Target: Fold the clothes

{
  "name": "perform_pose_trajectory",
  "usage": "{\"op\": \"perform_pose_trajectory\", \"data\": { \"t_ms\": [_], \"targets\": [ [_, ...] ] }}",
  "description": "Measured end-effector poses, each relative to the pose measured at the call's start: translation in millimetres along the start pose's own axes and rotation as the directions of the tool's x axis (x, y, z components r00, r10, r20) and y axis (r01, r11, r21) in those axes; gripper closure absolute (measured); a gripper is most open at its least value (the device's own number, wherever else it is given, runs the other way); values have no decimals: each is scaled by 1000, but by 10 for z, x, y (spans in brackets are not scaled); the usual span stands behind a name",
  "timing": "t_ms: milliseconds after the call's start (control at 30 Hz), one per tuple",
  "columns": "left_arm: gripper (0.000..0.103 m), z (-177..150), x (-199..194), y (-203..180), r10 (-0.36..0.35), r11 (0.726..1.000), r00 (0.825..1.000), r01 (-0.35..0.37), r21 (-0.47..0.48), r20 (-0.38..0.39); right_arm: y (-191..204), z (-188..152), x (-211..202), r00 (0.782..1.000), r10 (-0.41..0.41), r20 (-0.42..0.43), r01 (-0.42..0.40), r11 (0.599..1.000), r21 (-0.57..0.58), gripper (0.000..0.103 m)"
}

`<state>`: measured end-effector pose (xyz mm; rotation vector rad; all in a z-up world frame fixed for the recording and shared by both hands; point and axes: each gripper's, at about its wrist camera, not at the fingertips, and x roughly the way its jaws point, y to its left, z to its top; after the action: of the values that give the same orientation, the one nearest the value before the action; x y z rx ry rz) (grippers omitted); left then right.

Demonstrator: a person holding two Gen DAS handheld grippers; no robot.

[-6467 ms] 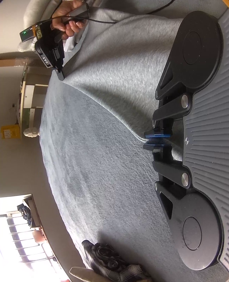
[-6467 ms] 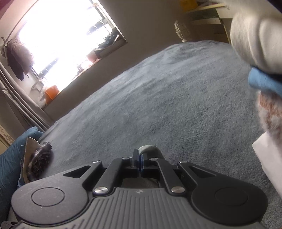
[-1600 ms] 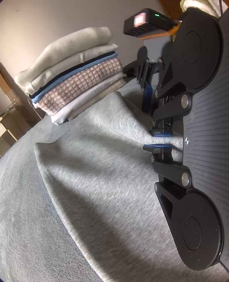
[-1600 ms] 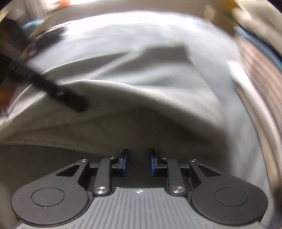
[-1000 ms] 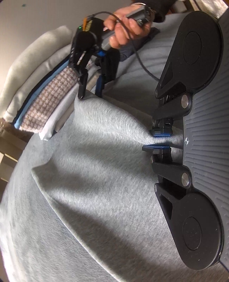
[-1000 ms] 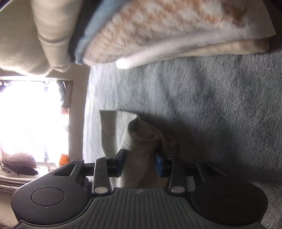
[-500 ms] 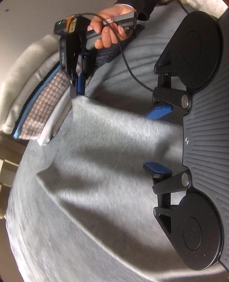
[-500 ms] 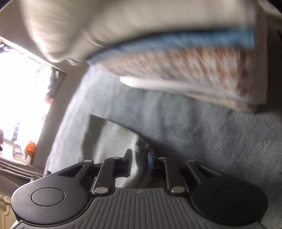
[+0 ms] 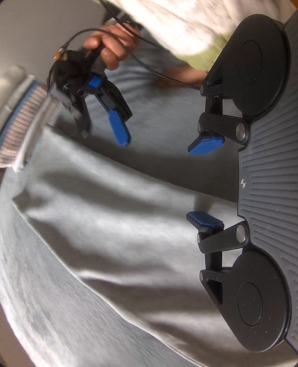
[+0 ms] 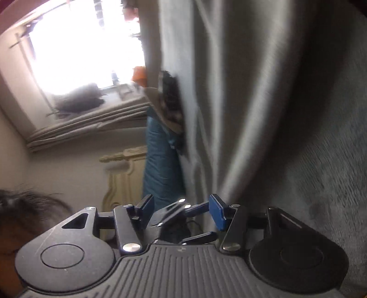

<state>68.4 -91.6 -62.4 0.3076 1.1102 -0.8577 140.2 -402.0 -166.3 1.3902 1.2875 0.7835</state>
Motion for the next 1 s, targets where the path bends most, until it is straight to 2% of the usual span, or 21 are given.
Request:
{"op": "perform_pose_trajectory", "data": {
  "t_ms": [67,133,200,267,367,400,500,600,800,833,900,933,1000],
  "targets": [
    [52,-149,-45,-21,57,998,998,-57,-1,7,-123,-17,181,998,-65,-1,65,998,13,54],
    [59,-246,-50,-47,111,994,994,-111,5,17,-137,-16,310,996,-90,5,90,996,5,62],
    [63,-318,-32,-79,165,986,986,-166,25,32,-69,-15,382,992,-123,10,123,992,-23,78],
    [66,-337,-27,-124,207,977,977,-209,48,50,27,-57,418,990,-140,1,140,988,-59,89],
    [71,-321,-33,-166,249,962,965,-257,94,86,194,-120,456,988,-156,-12,154,982,-111,96],
    [77,-307,-43,-154,251,962,964,-259,86,92,241,-117,471,988,-157,-9,155,981,-120,97],
    [84,-245,-95,-72,240,969,965,-245,35,106,333,-91,471,991,-130,5,130,983,-127,99],
    [86,-191,-150,81,196,980,974,-190,-64,109,361,-7,528,995,-100,24,102,986,-135,100],
    [99,-180,-133,375,125,964,985,-91,-248,123,345,34,510,996,-89,33,93,978,-186,100],
    [99,-182,-143,423,111,958,985,-71,-277,130,385,11,510,996,-83,20,85,969,-231,100],
    [101,-183,-172,522,87,941,985,-33,-336,148,553,-91,591,993,-115,-38,92,920,-382,99],
    [101,-182,-197,574,76,931,984,-13,-365,160,628,-180,645,985,-159,-66,111,877,-467,99],
    [101,-183,-248,666,53,909,981,29,-416,185,762,-385,765,957,-273,-96,153,760,-631,98]
  ]
}}
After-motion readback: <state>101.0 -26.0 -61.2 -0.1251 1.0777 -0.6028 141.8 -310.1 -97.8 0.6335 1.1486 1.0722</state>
